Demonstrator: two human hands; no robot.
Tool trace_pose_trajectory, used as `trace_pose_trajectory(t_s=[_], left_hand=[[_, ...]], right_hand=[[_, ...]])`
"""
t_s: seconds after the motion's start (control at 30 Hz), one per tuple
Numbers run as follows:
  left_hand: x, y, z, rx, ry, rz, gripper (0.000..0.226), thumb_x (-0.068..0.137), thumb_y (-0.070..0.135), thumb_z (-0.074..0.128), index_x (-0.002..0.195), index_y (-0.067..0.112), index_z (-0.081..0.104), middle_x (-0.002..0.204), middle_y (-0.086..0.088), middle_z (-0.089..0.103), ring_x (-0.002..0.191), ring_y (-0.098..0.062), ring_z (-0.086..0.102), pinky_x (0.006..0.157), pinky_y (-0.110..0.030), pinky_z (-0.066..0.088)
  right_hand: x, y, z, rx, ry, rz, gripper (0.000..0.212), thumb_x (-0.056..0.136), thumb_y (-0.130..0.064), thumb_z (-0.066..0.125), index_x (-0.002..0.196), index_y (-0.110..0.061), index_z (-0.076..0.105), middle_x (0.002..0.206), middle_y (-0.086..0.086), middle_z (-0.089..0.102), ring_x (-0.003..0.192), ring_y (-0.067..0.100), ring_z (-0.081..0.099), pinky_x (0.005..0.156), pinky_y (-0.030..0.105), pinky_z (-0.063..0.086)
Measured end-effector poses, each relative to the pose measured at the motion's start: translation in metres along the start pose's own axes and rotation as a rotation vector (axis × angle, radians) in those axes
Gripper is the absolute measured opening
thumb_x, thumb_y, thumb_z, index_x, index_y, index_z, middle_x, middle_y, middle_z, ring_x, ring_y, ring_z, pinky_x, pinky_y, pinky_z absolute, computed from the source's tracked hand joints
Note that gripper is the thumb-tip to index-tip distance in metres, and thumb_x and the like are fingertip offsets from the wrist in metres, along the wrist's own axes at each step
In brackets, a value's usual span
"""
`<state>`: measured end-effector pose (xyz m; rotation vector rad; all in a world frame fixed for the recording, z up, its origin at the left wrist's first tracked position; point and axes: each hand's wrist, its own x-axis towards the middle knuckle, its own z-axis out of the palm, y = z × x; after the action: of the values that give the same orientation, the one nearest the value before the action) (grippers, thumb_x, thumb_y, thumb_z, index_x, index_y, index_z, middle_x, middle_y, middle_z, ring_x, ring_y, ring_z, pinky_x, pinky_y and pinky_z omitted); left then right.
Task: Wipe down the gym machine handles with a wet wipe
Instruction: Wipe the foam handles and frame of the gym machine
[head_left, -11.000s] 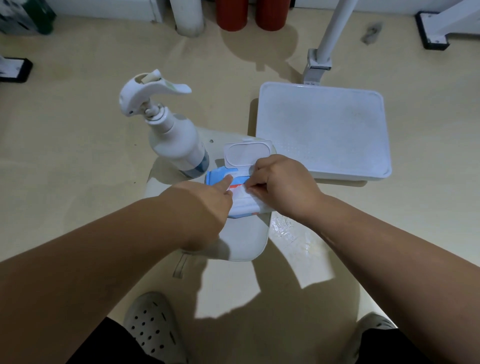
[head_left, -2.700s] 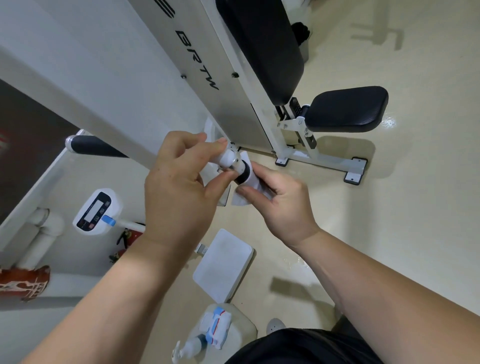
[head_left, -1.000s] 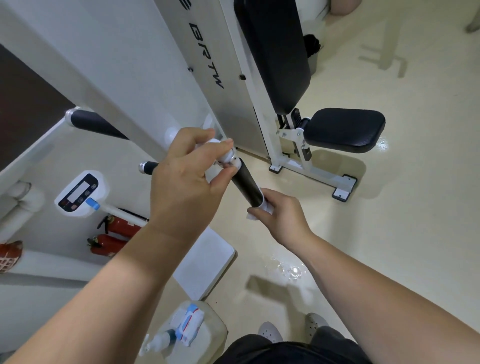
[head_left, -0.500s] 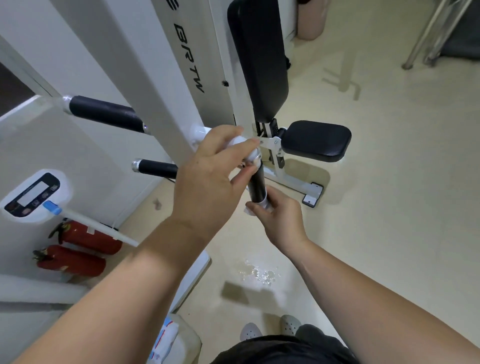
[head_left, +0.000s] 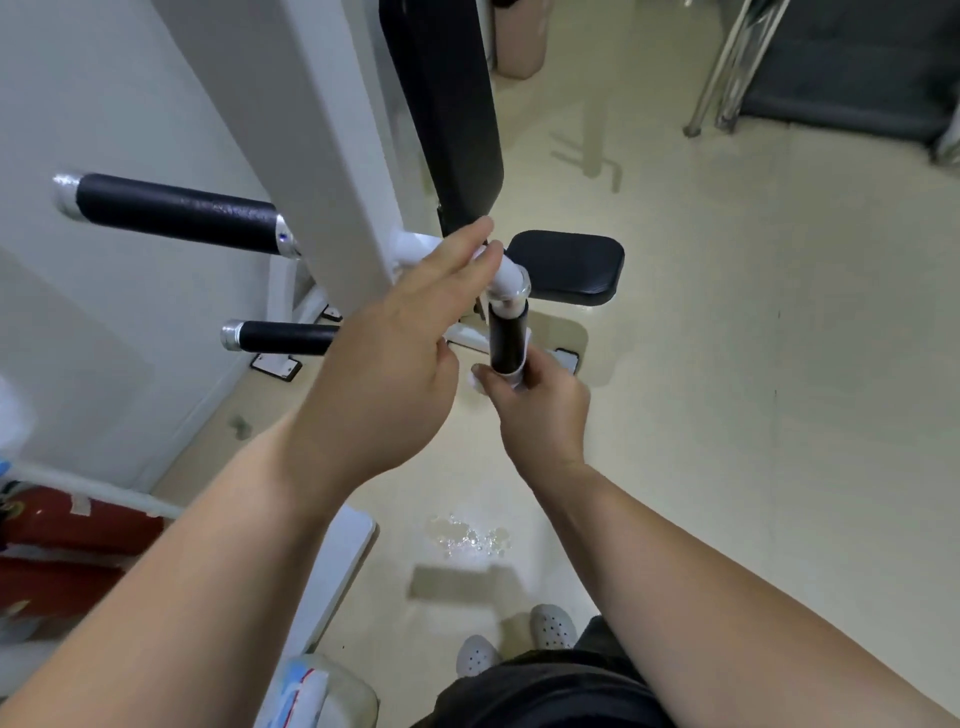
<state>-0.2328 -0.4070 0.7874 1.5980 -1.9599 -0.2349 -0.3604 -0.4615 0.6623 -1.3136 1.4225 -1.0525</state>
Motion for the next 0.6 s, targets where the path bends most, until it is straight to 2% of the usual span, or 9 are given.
trace_pose_trajectory(t_s=[0.1, 0.23, 0.3, 0.37, 0.47, 0.5, 0.6], left_hand=[[-0.001, -0.005, 0.001, -0.026, 0.013, 0.043, 0.081, 0.078, -0.01, 0.04, 0.152, 0.024, 0.039, 0.162, 0.014, 0.027, 0.143, 0.007, 0.029, 0.096, -0.005, 0.034], [-0.002, -0.004, 0.003, -0.043, 0.014, 0.066, 0.081, 0.077, -0.009, 0.04, 0.152, 0.021, 0.039, 0.162, 0.011, 0.029, 0.146, 0.0, 0.028, 0.106, -0.009, 0.032], [-0.001, -0.004, 0.004, -0.037, 0.011, 0.073, 0.081, 0.077, -0.011, 0.042, 0.152, 0.02, 0.04, 0.162, 0.01, 0.031, 0.146, -0.003, 0.03, 0.105, -0.006, 0.029], [0.0, -0.003, 0.004, -0.023, 0.01, 0.068, 0.08, 0.078, -0.01, 0.042, 0.152, 0.02, 0.039, 0.162, 0.01, 0.03, 0.145, -0.004, 0.031, 0.102, -0.004, 0.028], [0.0, -0.004, 0.003, -0.019, 0.002, 0.029, 0.082, 0.08, -0.012, 0.045, 0.153, 0.025, 0.037, 0.162, 0.017, 0.027, 0.137, -0.002, 0.037, 0.098, -0.013, 0.036], [0.001, -0.004, 0.004, -0.021, 0.003, 0.024, 0.083, 0.08, -0.012, 0.045, 0.153, 0.026, 0.037, 0.162, 0.018, 0.027, 0.135, -0.002, 0.039, 0.096, -0.014, 0.038], [0.002, -0.004, 0.006, -0.038, 0.01, 0.029, 0.082, 0.078, -0.01, 0.041, 0.153, 0.023, 0.038, 0.162, 0.014, 0.029, 0.138, -0.003, 0.038, 0.095, -0.002, 0.031]], right_hand=[[0.001, -0.037, -0.001, 0.074, 0.042, -0.149, 0.024, 0.081, -0.029, 0.079, 0.071, -0.027, 0.058, 0.059, -0.005, 0.058, 0.061, 0.023, 0.054, 0.059, 0.036, 0.048], [-0.001, -0.052, 0.0, 0.169, 0.189, -0.311, 0.02, 0.083, -0.027, 0.078, 0.079, -0.013, 0.064, 0.066, 0.008, 0.06, 0.065, 0.025, 0.052, 0.061, 0.036, 0.048], [0.0, -0.037, 0.005, 0.147, 0.205, -0.261, 0.027, 0.081, -0.031, 0.079, 0.079, -0.011, 0.062, 0.068, 0.011, 0.061, 0.067, 0.03, 0.055, 0.062, 0.038, 0.048], [0.0, -0.01, 0.01, 0.036, 0.195, -0.157, 0.04, 0.078, -0.036, 0.081, 0.073, -0.008, 0.053, 0.064, 0.014, 0.058, 0.064, 0.033, 0.049, 0.058, 0.039, 0.044], [-0.002, 0.013, 0.015, -0.052, 0.177, -0.035, 0.045, 0.078, -0.036, 0.083, 0.069, -0.006, 0.051, 0.06, 0.009, 0.055, 0.06, 0.022, 0.041, 0.058, 0.034, 0.038], [-0.001, 0.011, 0.014, -0.072, 0.176, -0.029, 0.043, 0.078, -0.036, 0.084, 0.069, -0.007, 0.053, 0.059, 0.006, 0.056, 0.06, 0.021, 0.043, 0.058, 0.033, 0.038], [0.006, -0.015, 0.009, -0.035, 0.161, -0.107, 0.035, 0.077, -0.035, 0.082, 0.069, -0.014, 0.055, 0.059, 0.003, 0.059, 0.061, 0.029, 0.053, 0.058, 0.037, 0.046]])
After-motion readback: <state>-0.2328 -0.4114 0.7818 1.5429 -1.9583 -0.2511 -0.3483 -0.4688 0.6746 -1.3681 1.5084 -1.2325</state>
